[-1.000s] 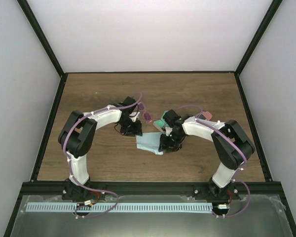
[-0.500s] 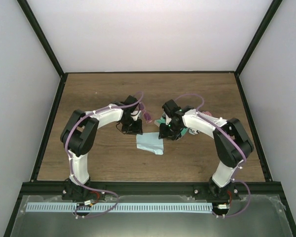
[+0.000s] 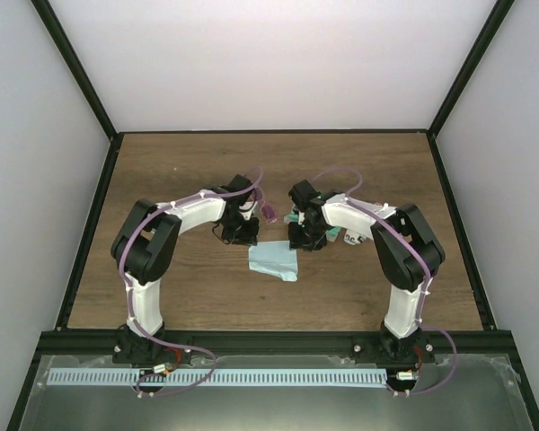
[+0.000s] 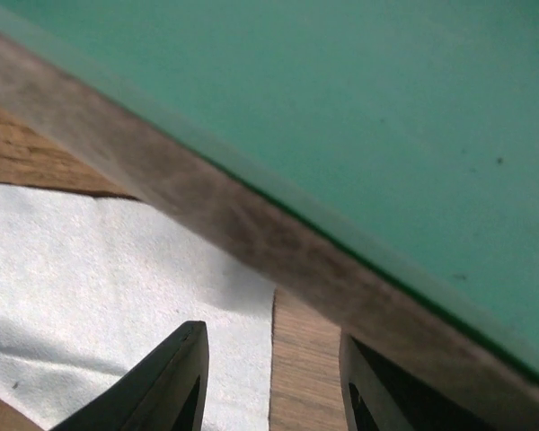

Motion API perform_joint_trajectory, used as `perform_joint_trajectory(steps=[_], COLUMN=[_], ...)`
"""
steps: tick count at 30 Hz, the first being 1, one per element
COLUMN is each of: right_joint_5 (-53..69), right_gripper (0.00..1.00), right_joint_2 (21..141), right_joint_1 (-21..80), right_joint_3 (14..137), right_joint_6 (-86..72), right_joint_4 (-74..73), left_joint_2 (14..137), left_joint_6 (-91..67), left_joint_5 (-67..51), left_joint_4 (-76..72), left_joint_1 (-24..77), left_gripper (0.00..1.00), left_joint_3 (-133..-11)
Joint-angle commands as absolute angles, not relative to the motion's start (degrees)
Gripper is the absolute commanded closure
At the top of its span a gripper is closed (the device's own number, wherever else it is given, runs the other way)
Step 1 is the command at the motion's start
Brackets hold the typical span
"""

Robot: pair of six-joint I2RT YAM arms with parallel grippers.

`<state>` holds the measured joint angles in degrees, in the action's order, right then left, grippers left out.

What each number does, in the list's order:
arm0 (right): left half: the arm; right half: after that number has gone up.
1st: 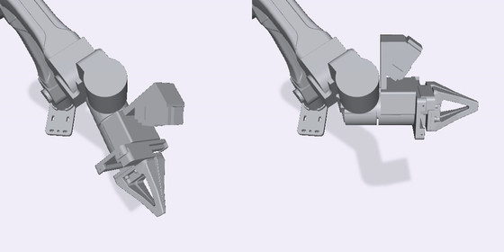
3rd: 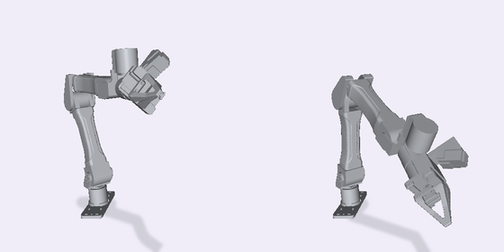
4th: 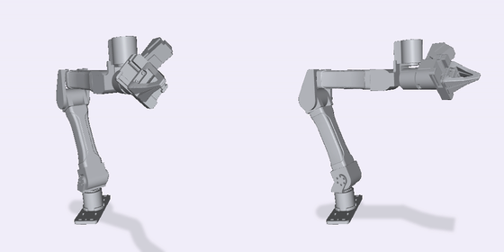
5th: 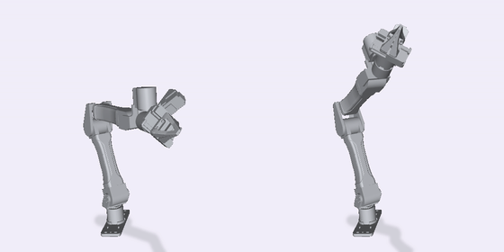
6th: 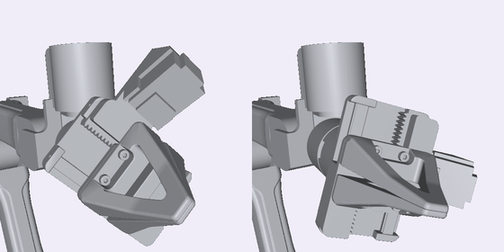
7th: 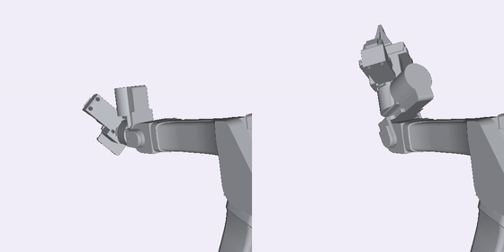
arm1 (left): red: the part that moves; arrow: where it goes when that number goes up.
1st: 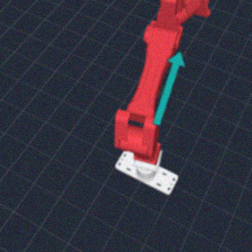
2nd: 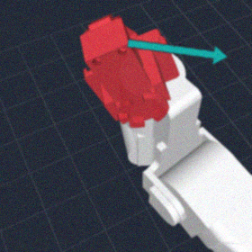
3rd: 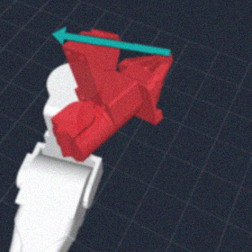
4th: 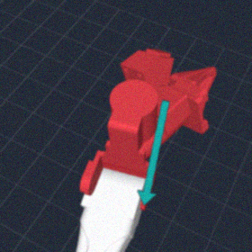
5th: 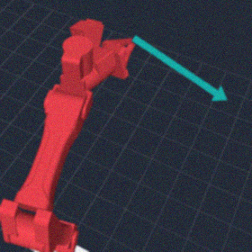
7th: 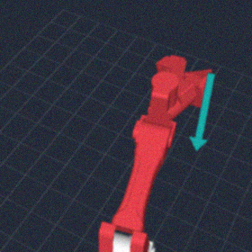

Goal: Organize the sunglasses
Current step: Place the glasses cleaning cloth at the center of the board, then fold the glasses cleaning cloth at the center of the board.

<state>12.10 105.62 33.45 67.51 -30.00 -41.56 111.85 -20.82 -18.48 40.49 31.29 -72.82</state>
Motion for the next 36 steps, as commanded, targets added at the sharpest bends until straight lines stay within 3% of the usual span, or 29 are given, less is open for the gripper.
perform_joint_trajectory(steps=[1, 7, 20, 36], right_joint_5=[10.3, 9.7, 7.4, 9.5], right_gripper=[0.59, 0.59, 0.6, 0.72], right_joint_2=[106.8, 107.4, 110.6, 113.3], right_joint_1=[33.1, 33.1, 33.2, 34.9], right_joint_3=[71.3, 73.2, 75.1, 76.4], right_joint_6=[-28.9, -29.1, -27.9, -27.6], right_joint_4=[-41.0, -41.3, -42.1, -42.0], left_joint_2=[114.0, 113.8, 113.6, 113.7], left_joint_6=[-20.7, -21.0, -21.4, -21.4], left_joint_5=[-16.6, -15.6, -15.6, -16.0], left_joint_4=[41.6, 41.6, 41.5, 41.1], left_joint_1=[32.1, 32.1, 32.3, 32.3], left_gripper=[0.84, 0.95, 0.96, 0.96], left_joint_3=[-72.3, -71.8, -71.5, -71.3])
